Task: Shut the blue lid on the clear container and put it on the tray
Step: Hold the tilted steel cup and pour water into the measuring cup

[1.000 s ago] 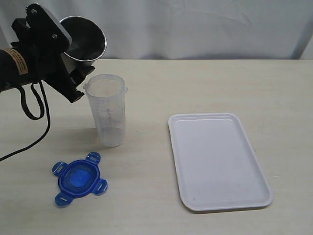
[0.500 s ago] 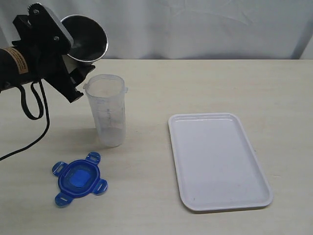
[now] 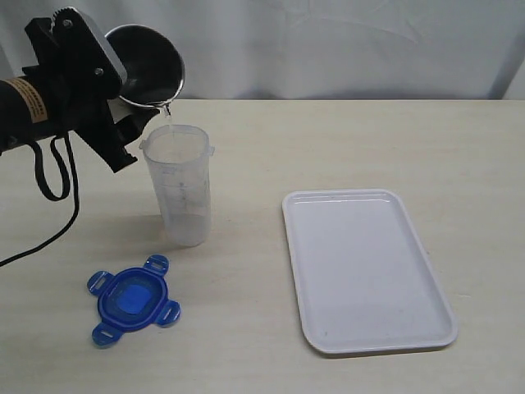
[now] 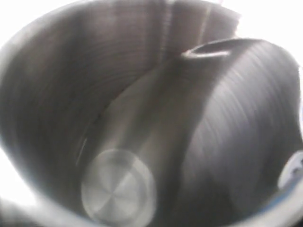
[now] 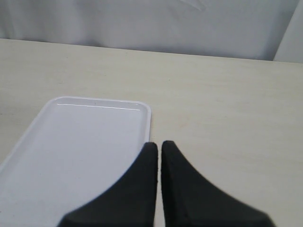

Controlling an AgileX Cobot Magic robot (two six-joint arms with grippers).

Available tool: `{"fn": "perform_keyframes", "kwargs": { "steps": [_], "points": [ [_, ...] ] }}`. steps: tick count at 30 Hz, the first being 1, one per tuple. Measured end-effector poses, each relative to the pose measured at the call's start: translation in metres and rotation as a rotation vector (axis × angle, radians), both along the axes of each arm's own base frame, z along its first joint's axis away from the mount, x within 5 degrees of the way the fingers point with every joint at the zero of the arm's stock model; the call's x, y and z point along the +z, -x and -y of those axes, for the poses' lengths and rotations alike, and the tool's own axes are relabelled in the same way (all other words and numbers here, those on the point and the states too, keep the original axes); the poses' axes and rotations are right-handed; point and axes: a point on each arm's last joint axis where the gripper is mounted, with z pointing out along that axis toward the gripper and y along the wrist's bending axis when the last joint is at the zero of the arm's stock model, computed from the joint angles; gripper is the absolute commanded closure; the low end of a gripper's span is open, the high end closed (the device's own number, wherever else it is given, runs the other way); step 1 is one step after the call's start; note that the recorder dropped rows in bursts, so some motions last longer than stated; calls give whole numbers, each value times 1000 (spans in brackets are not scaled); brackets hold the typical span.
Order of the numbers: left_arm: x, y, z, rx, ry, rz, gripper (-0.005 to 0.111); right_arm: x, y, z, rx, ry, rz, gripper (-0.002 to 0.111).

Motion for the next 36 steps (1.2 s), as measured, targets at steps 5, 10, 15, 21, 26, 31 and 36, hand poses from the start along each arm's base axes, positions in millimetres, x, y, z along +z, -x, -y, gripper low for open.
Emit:
{"fn": "perform_keyframes", "kwargs": {
  "steps": [5,10,15,21,26,31,36],
  "points": [
    [0,0,0,-10,-26,9,107,0,0,0,0,0,0,104],
    [0,0,0,-17,-42,16,107,0,0,0,0,0,0,104],
    [0,0,0,-18,-43,18,107,0,0,0,0,0,0,104],
    [1,0,0,-21,-42,23,107,0,0,0,0,0,0,104],
    [1,0,0,-21,-42,24,107,0,0,0,0,0,0,104],
    [1,0,0,-21,-43,24,107,0,0,0,0,0,0,104],
    [1,0,0,-21,-43,24,107,0,0,0,0,0,0,104]
  ]
}}
